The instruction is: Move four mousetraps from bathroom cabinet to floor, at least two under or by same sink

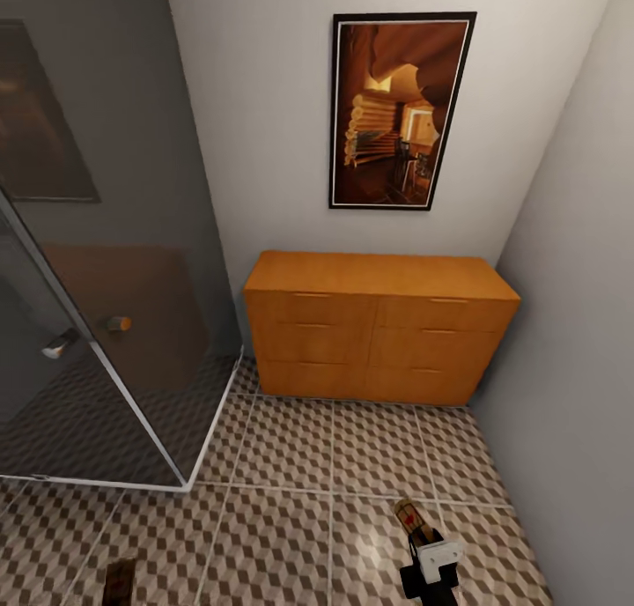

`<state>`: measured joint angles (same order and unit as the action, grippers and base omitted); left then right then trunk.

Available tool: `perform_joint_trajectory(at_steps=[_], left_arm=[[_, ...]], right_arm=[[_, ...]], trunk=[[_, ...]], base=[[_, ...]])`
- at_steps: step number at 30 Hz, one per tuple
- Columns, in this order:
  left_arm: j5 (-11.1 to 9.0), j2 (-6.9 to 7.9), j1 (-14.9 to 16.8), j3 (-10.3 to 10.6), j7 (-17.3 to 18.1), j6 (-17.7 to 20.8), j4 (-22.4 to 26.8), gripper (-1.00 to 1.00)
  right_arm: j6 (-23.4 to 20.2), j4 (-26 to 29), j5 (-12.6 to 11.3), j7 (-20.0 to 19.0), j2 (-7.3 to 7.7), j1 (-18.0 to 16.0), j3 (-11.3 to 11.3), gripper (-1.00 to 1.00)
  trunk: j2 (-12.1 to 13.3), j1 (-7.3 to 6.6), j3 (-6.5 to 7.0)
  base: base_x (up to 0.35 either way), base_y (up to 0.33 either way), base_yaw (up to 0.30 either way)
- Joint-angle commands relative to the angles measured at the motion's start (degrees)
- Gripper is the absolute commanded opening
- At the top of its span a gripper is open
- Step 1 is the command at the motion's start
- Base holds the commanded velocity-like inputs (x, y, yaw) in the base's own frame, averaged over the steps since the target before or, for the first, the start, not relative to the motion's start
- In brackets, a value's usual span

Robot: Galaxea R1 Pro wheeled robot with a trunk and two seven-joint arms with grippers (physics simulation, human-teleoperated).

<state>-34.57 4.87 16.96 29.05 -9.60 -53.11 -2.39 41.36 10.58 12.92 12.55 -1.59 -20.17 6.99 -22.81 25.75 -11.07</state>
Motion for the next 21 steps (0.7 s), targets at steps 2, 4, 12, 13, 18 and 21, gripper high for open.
perform_joint_trajectory(at_steps=[2, 4, 12, 13, 18, 21], left_arm=[[0.2, -0.03, 0.1, 0.5, -0.6, -0.1, -0.2, -1.0], [0.2, -0.03, 0.1, 0.5, -0.6, -0.1, -0.2, -1.0], [0.2, -0.03, 0.1, 0.5, -0.6, -0.1, -0.2, -1.0], [0.2, -0.03, 0.1, 0.5, -0.6, -0.1, -0.2, -1.0], [0.2, -0.03, 0.1, 0.5, -0.6, -0.1, -0.2, -1.0], [0.2, -0.03, 0.1, 0.5, -0.6, -0.1, -0.2, -1.0]], right_arm=[[0.0, 0.0, 0.4, 0.6, 0.01, 0.0, 0.2, -1.0], [0.0, 0.0, 0.4, 0.6, 0.01, 0.0, 0.2, -1.0], [0.0, 0.0, 0.4, 0.6, 0.01, 0.0, 0.2, -1.0], [0.0, 0.0, 0.4, 0.6, 0.01, 0.0, 0.2, -1.0], [0.0, 0.0, 0.4, 0.6, 0.01, 0.0, 0.3, -1.0], [0.0, -0.1, 0.4, 0.6, 0.01, 0.0, 0.3, -1.0]], trunk=[[-0.1, 0.03, -0.11], [-0.1, 0.03, -0.11], [-0.1, 0.03, -0.11], [-0.1, 0.03, -0.11], [-0.1, 0.03, -0.11], [-0.1, 0.03, -0.11]], base=[[0.0, 0.0, 0.251], [0.0, 0.0, 0.251], [0.0, 0.0, 0.251], [0.0, 0.0, 0.251], [0.0, 0.0, 0.251], [0.0, 0.0, 0.251]])
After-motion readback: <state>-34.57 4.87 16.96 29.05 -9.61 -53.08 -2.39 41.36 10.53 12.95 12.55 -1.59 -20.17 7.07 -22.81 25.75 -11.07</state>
